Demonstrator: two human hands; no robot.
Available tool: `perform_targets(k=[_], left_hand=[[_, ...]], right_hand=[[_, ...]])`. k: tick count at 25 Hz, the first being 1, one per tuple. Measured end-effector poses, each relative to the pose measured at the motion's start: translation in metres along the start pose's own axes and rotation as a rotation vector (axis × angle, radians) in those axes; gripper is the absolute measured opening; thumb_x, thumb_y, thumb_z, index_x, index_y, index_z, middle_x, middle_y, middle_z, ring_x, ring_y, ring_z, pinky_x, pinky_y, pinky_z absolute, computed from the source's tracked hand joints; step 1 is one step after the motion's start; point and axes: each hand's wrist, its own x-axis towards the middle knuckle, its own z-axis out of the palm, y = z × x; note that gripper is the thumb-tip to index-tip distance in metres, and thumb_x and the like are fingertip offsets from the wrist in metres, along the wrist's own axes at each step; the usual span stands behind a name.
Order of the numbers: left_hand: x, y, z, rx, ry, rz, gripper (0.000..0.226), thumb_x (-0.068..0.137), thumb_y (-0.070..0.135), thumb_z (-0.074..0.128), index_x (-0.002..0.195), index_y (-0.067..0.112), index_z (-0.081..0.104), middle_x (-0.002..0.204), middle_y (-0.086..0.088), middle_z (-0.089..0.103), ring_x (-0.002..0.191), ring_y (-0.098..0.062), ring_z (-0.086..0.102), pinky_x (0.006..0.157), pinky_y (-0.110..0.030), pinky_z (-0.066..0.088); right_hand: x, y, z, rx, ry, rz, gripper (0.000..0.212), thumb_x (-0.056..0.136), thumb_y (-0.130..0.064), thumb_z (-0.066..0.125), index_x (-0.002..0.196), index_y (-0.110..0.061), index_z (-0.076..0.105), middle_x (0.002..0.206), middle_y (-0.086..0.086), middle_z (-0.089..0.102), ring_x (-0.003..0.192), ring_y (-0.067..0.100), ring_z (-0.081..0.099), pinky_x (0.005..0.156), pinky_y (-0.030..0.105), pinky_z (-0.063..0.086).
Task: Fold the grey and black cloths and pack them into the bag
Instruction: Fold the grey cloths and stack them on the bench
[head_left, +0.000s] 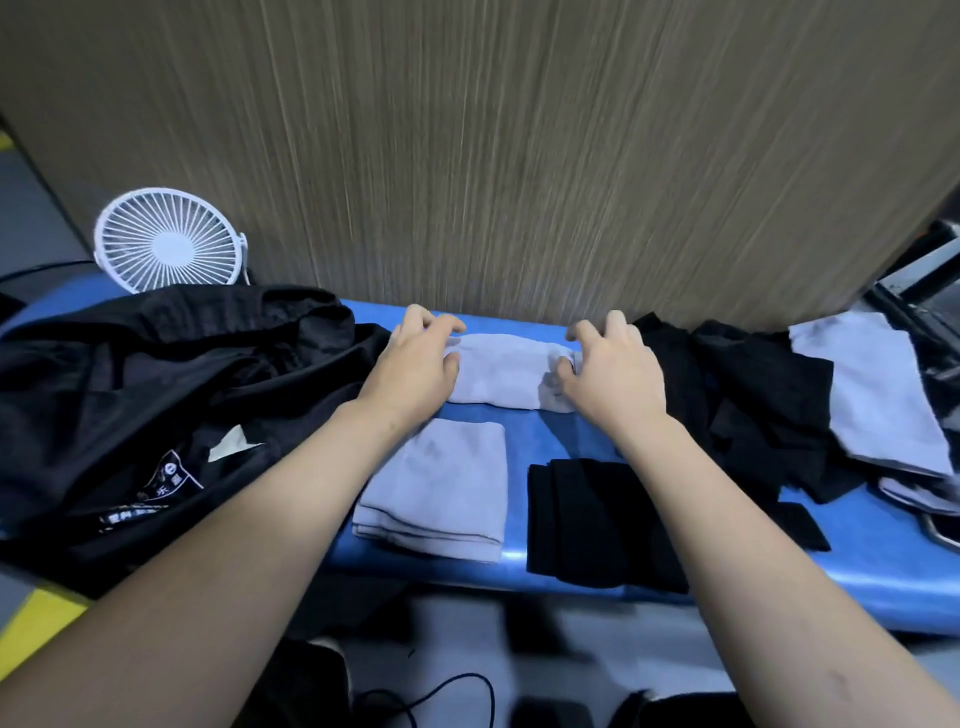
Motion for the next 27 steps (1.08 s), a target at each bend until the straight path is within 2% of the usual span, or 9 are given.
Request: perform_targets(k=[2, 4, 7, 11, 17, 19, 22, 25, 27], left_hand=[[0.005, 0.003, 0.004, -0.032, -0.097, -0.138, 0.039, 0.102, 0.029, 0.047, 0.141, 0.024, 0.044, 0.128, -0.007, 0.044, 0.110, -0.026, 0.053, 0.092, -0.031, 0.039], [0.010, 0.004, 0.006, -0.032, -0.130, -0.206, 0.041, 0.102, 0.035, 0.048, 0.142, 0.027, 0.042, 0.124, -0.012, 0.051, 0.111, -0.027, 0.052, 0.091, -0.033, 0.039], [0.020, 0.006, 0.008, -0.159, -0.132, -0.276, 0.033, 0.098, 0.035, 0.053, 0.131, 0.028, 0.053, 0.114, -0.003, 0.059, 0.100, -0.021, 0.052, 0.080, -0.029, 0.037], [0.025, 0.007, 0.015, -0.352, -0.041, -0.273, 0.024, 0.091, 0.020, 0.062, 0.115, 0.020, 0.067, 0.119, 0.003, 0.065, 0.107, -0.015, 0.060, 0.085, -0.023, 0.041], [0.018, -0.003, 0.019, 0.004, -0.045, -0.153, 0.033, 0.090, 0.006, 0.060, 0.123, 0.006, 0.060, 0.127, -0.003, 0.043, 0.102, -0.021, 0.056, 0.088, -0.025, 0.041], [0.014, -0.003, 0.019, 0.082, -0.052, -0.096, 0.037, 0.090, 0.013, 0.060, 0.128, 0.013, 0.058, 0.128, 0.000, 0.042, 0.112, -0.021, 0.050, 0.096, -0.030, 0.041], [0.012, 0.001, 0.017, 0.169, -0.107, 0.021, 0.044, 0.093, 0.029, 0.060, 0.136, 0.029, 0.054, 0.139, 0.008, 0.042, 0.128, -0.018, 0.040, 0.107, -0.033, 0.028], [0.010, 0.004, 0.020, 0.327, -0.224, 0.018, 0.049, 0.098, 0.042, 0.049, 0.146, 0.035, 0.044, 0.153, 0.010, 0.035, 0.140, -0.013, 0.033, 0.113, -0.035, 0.021], [0.011, 0.005, 0.020, 0.395, -0.282, -0.005, 0.051, 0.101, 0.044, 0.043, 0.150, 0.036, 0.037, 0.162, 0.007, 0.025, 0.148, -0.014, 0.021, 0.117, -0.036, 0.016]], right_hand=[[-0.001, 0.003, 0.010, 0.073, -0.058, -0.070, 0.042, 0.094, -0.038, 0.058, 0.133, -0.020, 0.055, 0.126, 0.011, 0.048, 0.111, 0.034, 0.050, 0.084, 0.043, 0.044], [-0.003, 0.006, 0.017, 0.131, -0.230, -0.068, 0.049, 0.094, -0.036, 0.059, 0.140, -0.026, 0.048, 0.138, 0.008, 0.043, 0.121, 0.031, 0.046, 0.094, 0.043, 0.042], [-0.002, 0.015, 0.018, 0.188, -0.308, -0.084, 0.050, 0.093, -0.034, 0.061, 0.140, -0.027, 0.049, 0.140, 0.004, 0.042, 0.126, 0.027, 0.042, 0.100, 0.039, 0.040], [-0.003, 0.021, 0.013, 0.229, -0.316, -0.085, 0.048, 0.089, -0.037, 0.066, 0.133, -0.026, 0.054, 0.136, 0.001, 0.044, 0.124, 0.023, 0.040, 0.099, 0.035, 0.038], [-0.007, 0.023, 0.013, 0.078, -0.289, -0.073, 0.048, 0.091, -0.052, 0.057, 0.131, -0.026, 0.053, 0.132, 0.002, 0.044, 0.122, 0.025, 0.040, 0.098, 0.038, 0.033], [-0.007, 0.026, 0.011, 0.074, -0.288, -0.095, 0.047, 0.090, -0.052, 0.056, 0.130, -0.026, 0.053, 0.133, 0.002, 0.044, 0.122, 0.025, 0.041, 0.099, 0.038, 0.034], [-0.007, 0.031, 0.009, 0.071, -0.276, -0.117, 0.045, 0.091, -0.050, 0.055, 0.131, -0.029, 0.052, 0.139, -0.001, 0.043, 0.124, 0.025, 0.041, 0.099, 0.040, 0.034], [-0.008, 0.035, 0.008, 0.066, -0.354, -0.117, 0.048, 0.095, -0.048, 0.051, 0.139, -0.032, 0.047, 0.148, -0.003, 0.039, 0.130, 0.025, 0.040, 0.103, 0.042, 0.032], [-0.008, 0.037, 0.007, 0.098, -0.352, -0.080, 0.047, 0.095, -0.049, 0.052, 0.138, -0.032, 0.048, 0.143, -0.001, 0.042, 0.128, 0.025, 0.041, 0.103, 0.041, 0.033]])
